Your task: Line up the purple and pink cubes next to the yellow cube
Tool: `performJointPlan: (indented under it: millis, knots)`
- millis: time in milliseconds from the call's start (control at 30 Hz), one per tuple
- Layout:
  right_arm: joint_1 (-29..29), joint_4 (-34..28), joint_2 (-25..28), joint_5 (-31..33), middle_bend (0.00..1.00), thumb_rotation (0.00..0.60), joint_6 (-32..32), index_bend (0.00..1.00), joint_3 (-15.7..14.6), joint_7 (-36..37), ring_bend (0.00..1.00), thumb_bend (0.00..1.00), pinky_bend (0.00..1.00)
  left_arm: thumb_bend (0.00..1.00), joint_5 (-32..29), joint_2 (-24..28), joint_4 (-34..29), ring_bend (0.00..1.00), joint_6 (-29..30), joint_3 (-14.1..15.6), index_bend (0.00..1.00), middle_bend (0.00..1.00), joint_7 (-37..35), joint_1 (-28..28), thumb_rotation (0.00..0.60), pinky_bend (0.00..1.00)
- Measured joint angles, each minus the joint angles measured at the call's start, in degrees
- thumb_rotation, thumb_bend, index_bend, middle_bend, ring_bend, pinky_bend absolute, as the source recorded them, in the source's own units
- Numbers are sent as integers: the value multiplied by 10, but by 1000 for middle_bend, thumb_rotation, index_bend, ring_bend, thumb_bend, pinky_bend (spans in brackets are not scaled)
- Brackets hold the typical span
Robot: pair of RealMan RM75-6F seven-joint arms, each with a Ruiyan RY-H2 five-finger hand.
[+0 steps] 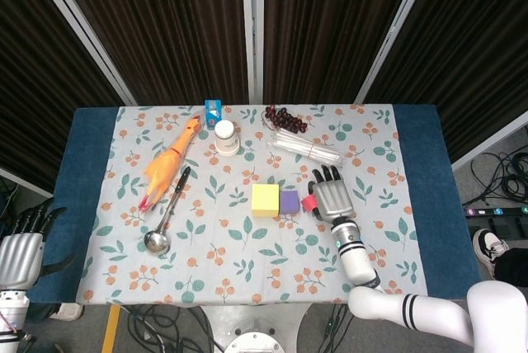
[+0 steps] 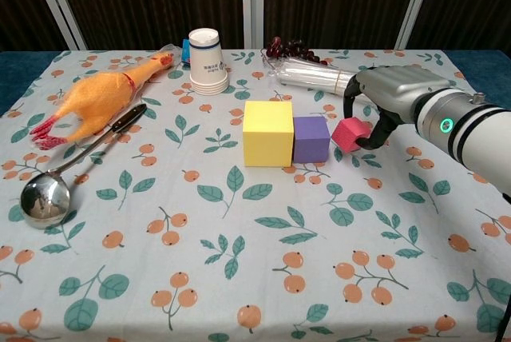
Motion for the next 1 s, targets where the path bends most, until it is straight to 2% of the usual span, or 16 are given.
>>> performJointPlan:
  millis: [567, 1000]
  knots:
    - [34, 37, -47, 64, 124, 600, 20, 541, 12, -23, 0, 209, 0, 16, -1, -5, 11, 121, -5, 0, 235, 170, -9, -3, 600, 122]
    - [43, 40, -58, 73, 121, 600, 30, 417, 9, -25, 0, 176, 0, 16, -1, -9, 20, 121, -5, 1, 235, 170, -19, -2, 600, 122]
